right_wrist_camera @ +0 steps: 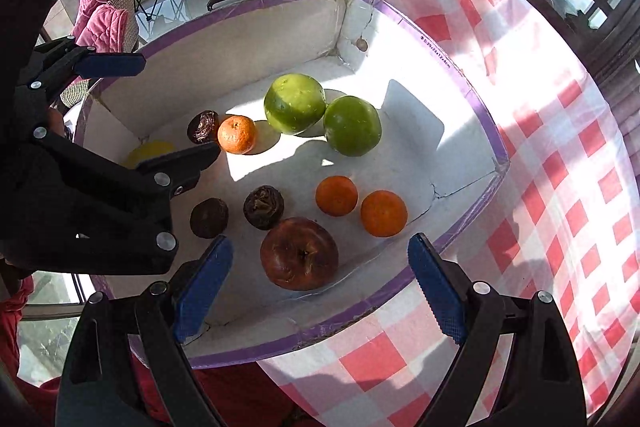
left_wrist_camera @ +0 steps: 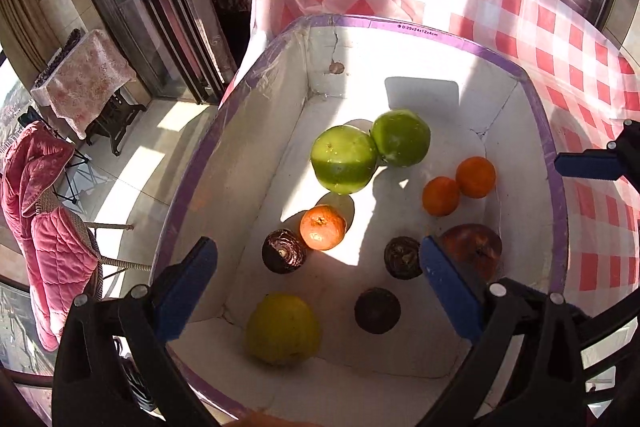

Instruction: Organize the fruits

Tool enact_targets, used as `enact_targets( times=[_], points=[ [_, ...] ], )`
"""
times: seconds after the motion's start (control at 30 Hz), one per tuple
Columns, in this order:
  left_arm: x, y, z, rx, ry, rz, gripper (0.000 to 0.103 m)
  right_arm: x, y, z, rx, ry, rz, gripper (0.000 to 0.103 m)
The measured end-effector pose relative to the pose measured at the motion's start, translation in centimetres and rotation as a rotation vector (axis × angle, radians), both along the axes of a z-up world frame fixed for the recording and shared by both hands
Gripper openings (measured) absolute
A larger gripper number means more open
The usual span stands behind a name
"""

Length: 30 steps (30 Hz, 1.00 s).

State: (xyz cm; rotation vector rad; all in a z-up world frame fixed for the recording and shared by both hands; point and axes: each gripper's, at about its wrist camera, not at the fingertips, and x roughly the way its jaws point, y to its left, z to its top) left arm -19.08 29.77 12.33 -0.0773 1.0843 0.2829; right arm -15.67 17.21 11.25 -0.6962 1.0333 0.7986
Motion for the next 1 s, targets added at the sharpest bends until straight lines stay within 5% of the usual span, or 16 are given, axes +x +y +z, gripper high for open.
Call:
enact_targets(
  times=[0.57, 0.63, 0.83, 1.0],
  points=[
    [-0.1, 1.1, -1.0, -0.041, 0.029, 0.033, 0.101, -0.4, 0.7, -1.1, -0.021, 0.006, 0.014, 0.086],
    [-0.1, 1.1, -0.9, -0.022, 0.01, 0.061, 0.101, -0.4, 0.7, -1.2, -0.019, 0.011, 0.014, 0.086],
    [0.9, -1.2, 2.2, 0.194, -0.049, 0.123, 0.101, -0.1, -2.1, 1.2, 0.091, 0.005, -0.015, 0.086],
    [1.2, -6.7, 7.2, 0.106, -0.225, 0.069, 0.101, 1.8, -10.5, 3.3, 0.247, -0.047, -0.167, 0.086]
  ],
)
